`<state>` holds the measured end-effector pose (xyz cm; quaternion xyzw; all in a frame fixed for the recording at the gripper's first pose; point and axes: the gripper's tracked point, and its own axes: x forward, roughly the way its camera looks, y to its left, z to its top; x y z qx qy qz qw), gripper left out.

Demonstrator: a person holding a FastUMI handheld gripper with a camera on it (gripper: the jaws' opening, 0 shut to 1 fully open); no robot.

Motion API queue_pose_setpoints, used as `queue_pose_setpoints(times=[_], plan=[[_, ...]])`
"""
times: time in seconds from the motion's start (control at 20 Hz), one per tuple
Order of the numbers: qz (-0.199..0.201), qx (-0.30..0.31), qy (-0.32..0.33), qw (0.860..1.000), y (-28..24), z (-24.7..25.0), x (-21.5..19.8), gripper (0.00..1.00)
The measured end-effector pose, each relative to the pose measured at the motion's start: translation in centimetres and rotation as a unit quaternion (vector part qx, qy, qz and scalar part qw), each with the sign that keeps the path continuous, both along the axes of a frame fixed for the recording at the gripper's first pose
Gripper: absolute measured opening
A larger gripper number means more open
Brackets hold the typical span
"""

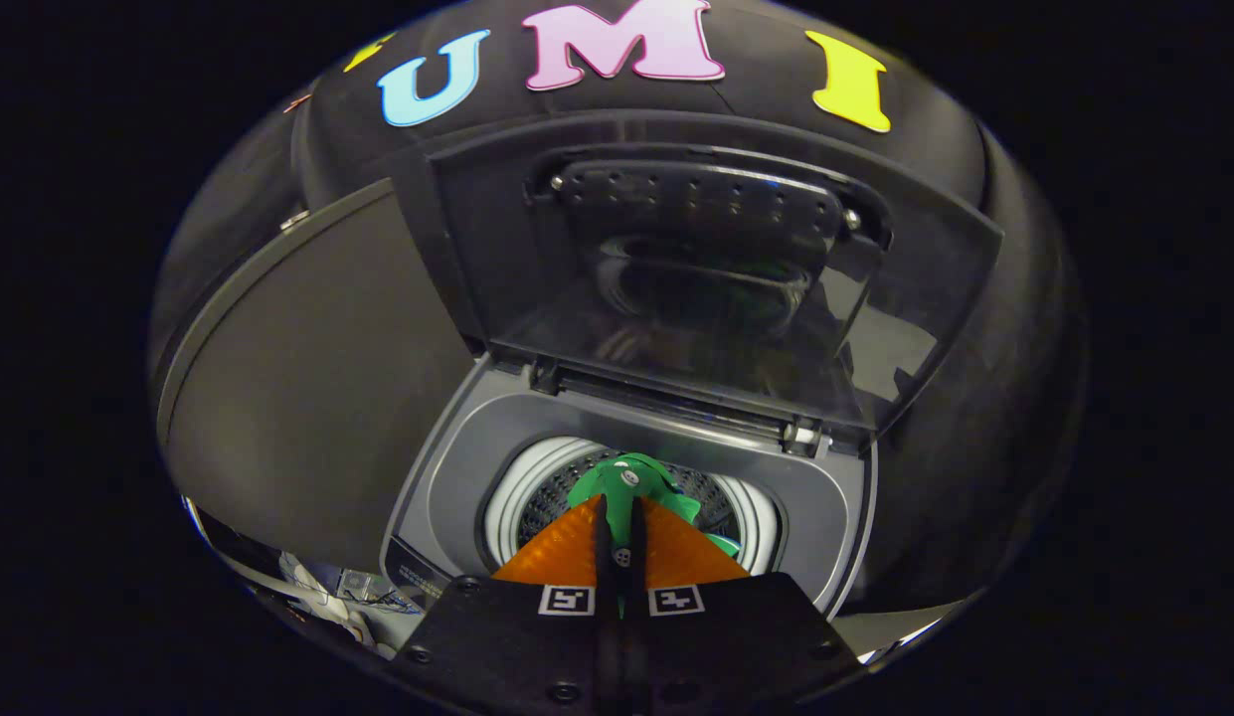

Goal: Put the clothes into the washing machine and then close the washing machine lid.

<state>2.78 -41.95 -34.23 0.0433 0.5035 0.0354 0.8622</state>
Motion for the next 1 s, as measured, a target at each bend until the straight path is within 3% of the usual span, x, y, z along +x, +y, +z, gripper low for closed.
queue_pose_setpoints(times=[0.25, 0.35, 0.5, 0.7, 0.85, 1.0], plan=[[-0.015, -0.032, 0.018, 0.999, -1.3, -2.2, -0.8, 0.05], [-0.024, -0.027, 0.002, 0.999, -1.5, -1.7, -0.1, 0.22], [-0.024, -0.010, -0.002, 1.000, -1.1, -1.7, 0.5, 1.00], [-0.018, 0.018, -0.014, 1.000, 0.6, 1.2, -0.6, 1.00], [0.000, -0.012, -0.128, 0.992, 1.0, 9.1, 2.0, 1.00], [0.006, -0.022, -0.212, 0.977, 0.8, 14.7, 7.9, 0.99]])
